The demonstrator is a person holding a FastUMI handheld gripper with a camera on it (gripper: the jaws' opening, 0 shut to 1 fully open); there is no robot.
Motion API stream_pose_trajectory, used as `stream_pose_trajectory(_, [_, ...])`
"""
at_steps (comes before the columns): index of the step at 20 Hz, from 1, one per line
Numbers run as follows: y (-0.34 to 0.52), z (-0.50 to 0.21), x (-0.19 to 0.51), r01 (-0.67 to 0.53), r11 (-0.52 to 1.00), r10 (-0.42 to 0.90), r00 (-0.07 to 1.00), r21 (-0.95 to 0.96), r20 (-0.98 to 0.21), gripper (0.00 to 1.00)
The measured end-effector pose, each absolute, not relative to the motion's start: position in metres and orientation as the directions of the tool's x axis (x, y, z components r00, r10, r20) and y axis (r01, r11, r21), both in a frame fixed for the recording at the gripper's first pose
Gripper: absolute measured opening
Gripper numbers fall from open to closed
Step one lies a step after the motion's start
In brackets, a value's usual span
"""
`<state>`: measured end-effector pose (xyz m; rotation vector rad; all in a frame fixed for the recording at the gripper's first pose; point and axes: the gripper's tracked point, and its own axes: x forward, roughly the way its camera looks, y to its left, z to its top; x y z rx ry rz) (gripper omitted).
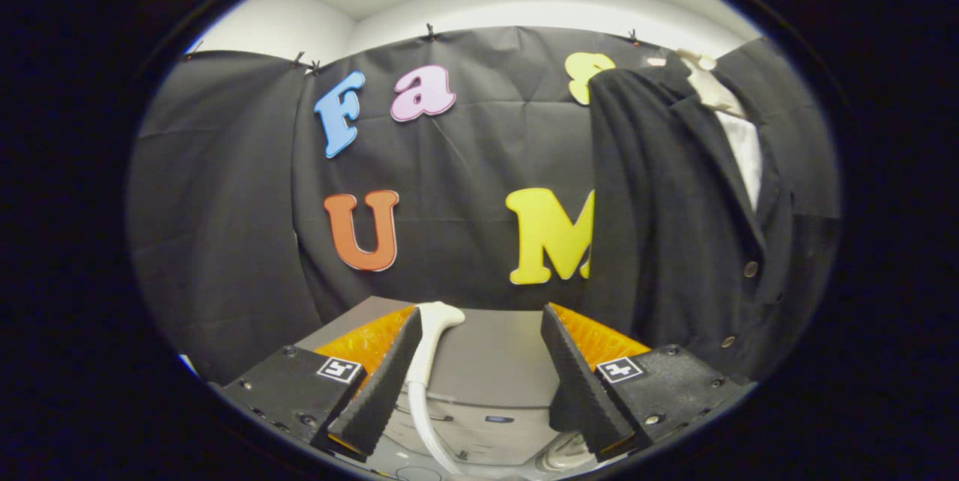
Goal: Iron the clothes twice with a garment steamer, once on the left side and once on the right side.
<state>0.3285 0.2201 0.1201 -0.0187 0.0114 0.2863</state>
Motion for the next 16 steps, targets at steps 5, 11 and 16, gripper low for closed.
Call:
stream_pose_trajectory(5, [0.28, 0.094, 0.408, -0.325, 0.946, 0.322, 0.935, 0.003, -0.149, 0.99])
stream_pose_trajectory(11, [0.333, 0.036, 0.479, -0.346, 0.938, 0.326, 0.894, -0.013, -0.307, 0.99])
stream_pose_trajectory(16, [0.357, -0.016, 0.527, -0.308, 0.951, 0.265, 0.849, -0.021, -0.457, 0.99])
